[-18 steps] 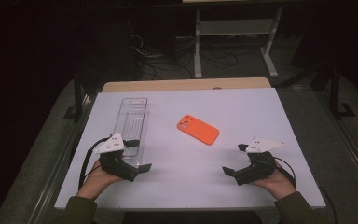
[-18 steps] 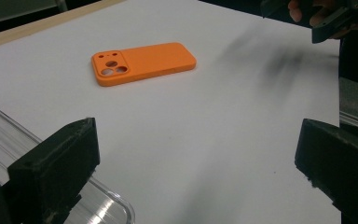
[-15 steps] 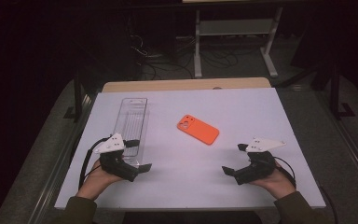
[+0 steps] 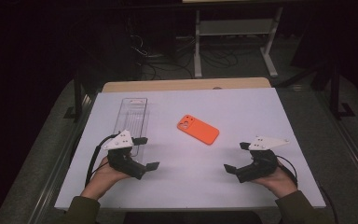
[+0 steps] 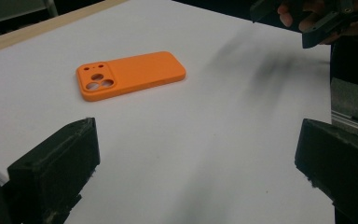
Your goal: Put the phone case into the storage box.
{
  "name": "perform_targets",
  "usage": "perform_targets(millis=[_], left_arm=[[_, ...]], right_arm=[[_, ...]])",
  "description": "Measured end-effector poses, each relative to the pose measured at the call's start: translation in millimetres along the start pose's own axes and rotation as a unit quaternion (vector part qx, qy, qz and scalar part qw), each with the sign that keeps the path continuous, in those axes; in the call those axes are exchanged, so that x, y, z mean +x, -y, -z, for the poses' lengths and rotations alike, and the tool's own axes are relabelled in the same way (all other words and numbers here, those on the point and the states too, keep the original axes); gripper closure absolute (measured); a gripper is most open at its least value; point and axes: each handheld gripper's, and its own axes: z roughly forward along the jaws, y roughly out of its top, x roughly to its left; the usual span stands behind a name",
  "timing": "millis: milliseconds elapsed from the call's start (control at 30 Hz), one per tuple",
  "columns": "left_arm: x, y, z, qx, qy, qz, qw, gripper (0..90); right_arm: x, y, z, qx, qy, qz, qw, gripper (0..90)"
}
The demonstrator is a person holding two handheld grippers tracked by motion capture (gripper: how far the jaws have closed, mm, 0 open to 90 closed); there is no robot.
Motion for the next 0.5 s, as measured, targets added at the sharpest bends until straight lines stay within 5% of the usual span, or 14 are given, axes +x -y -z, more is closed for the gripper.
perform_targets(millis=[500], left_arm=[[-10.8,-8.6,-26.0,0.014,0.022,-0.01,0.9996,0.1]], right_arm=[[-7.2,-2.8,-1.9,0.0,0.008,-0.004,1.0,0.0]])
